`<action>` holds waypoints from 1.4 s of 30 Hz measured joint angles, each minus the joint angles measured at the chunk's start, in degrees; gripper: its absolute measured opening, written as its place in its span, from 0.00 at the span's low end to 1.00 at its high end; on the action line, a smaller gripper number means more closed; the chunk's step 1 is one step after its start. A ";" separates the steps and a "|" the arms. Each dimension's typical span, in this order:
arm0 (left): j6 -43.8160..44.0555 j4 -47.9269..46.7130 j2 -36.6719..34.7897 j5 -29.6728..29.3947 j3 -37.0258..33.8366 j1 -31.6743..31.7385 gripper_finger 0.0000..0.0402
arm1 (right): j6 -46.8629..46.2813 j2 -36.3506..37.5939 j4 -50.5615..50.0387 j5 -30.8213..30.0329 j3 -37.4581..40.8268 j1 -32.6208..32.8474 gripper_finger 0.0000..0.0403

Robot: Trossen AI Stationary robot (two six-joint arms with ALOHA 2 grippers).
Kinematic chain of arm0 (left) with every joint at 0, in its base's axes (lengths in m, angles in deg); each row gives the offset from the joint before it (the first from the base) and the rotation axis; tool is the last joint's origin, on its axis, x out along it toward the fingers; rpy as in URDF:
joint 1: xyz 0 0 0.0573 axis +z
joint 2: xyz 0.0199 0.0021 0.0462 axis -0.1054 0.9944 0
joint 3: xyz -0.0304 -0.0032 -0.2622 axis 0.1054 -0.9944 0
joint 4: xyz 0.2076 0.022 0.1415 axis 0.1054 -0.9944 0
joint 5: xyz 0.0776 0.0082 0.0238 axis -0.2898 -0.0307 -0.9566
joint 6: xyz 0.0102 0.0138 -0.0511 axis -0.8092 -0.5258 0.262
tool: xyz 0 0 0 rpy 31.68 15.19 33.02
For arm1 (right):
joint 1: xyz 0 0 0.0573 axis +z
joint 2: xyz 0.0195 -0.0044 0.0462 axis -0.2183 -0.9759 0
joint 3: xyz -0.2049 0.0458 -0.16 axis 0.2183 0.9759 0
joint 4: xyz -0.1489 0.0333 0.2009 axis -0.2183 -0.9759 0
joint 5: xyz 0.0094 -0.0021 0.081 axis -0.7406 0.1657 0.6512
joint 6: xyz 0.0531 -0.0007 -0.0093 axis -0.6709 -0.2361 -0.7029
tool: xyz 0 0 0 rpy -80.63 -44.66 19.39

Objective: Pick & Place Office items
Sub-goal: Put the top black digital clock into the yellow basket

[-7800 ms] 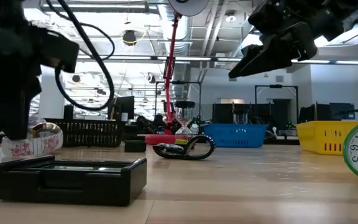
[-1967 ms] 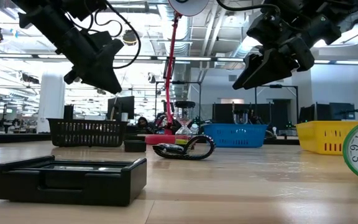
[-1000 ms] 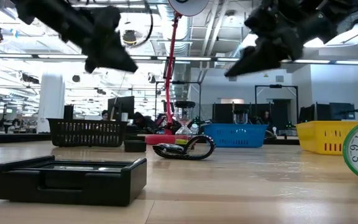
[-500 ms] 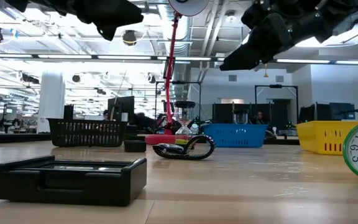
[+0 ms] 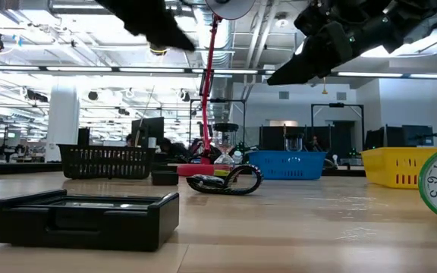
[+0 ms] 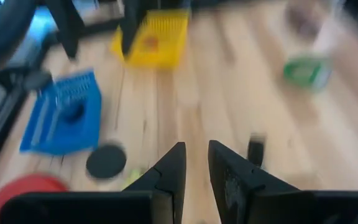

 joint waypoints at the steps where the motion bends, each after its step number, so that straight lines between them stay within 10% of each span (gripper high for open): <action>1: -0.43 -3.24 1.61 0.00 1.88 0.33 0.15 | -0.01 0.00 0.00 0.01 0.00 -0.27 0.62; 15: -2.23 -15.06 17.09 9.37 6.94 6.01 0.29 | -0.02 0.00 -0.22 0.01 0.00 -3.15 0.62; 23: -18.07 -15.58 23.17 6.44 6.92 6.11 0.45 | -0.07 0.00 -0.24 0.01 0.00 -3.13 0.62; 42: -25.64 -20.41 23.34 5.50 6.90 5.38 0.61 | -2.81 0.00 -3.69 0.03 0.02 -2.95 0.62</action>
